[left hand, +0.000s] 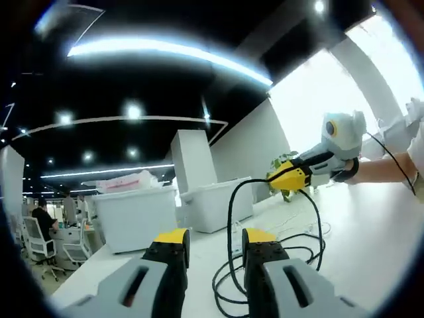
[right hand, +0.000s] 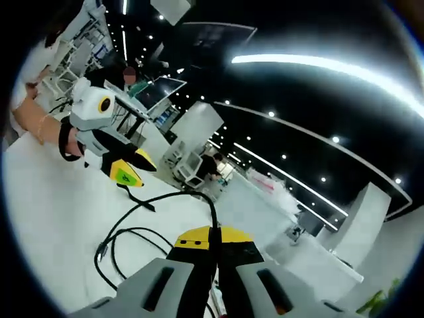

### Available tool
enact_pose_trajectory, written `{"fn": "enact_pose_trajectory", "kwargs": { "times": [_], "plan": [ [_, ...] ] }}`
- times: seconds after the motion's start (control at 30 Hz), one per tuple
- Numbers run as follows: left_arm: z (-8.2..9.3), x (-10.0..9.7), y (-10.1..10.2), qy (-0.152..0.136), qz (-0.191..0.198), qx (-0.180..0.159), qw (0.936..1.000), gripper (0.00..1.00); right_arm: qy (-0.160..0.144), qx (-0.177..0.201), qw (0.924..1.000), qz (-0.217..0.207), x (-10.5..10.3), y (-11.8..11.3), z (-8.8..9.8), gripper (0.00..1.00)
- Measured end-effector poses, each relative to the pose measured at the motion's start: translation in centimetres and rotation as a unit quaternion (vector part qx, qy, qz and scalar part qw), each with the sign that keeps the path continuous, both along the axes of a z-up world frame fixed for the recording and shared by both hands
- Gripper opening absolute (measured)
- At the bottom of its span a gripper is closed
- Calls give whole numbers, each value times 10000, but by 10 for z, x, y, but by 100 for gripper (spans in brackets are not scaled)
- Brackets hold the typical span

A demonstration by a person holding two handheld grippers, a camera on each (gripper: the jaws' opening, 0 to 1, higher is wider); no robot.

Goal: Coil the Type-C to USB data cable on the desktop and secure it with Velcro straps.

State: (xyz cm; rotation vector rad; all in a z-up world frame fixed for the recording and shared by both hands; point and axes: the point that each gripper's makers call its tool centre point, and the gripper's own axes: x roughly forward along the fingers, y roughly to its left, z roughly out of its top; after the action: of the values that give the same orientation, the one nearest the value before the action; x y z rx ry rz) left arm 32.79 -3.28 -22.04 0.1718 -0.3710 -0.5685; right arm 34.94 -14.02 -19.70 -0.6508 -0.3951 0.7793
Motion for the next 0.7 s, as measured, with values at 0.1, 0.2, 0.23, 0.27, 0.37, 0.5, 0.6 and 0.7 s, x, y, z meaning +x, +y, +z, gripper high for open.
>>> {"fn": "enact_pose_trajectory", "kwargs": {
  "times": [0.1, 0.2, 0.23, 0.27, 0.37, 0.5, 0.6, 0.7],
  "plan": [
    [6, -2, -29, -28, -66, 406, 9992, 32, -23, 41, 9999, 120, -15, -6, 3, 1],
    [11, -2, -48, -67, -140, 512, 9986, 32, 27, 169, 9992, 362, -30, -9, 3, 1],
    [13, -3, -53, -73, -179, 490, 9986, 32, 32, 218, 9989, 404, -33, -12, 3, 1],
    [15, -5, -56, -83, -201, 453, 9987, 31, 62, 308, 9984, 470, -36, -13, 4, 1],
    [20, -11, -55, -254, -16, 266, 9993, 6, 171, 624, 9963, 567, -41, -19, 3, 2],
    [16, -23, -59, -286, -314, 153, 9990, 4, 310, 1108, 9911, 664, -43, -23, -5, 3],
    [17, -31, -57, -389, -254, 291, 9985, 4, 320, 1263, 9890, 703, -44, -23, -11, 6],
    [25, -37, -46, -588, -87, 170, 9981, 4, 781, 1879, 9760, 776, -47, -32, -4, 12]
  ]
}}
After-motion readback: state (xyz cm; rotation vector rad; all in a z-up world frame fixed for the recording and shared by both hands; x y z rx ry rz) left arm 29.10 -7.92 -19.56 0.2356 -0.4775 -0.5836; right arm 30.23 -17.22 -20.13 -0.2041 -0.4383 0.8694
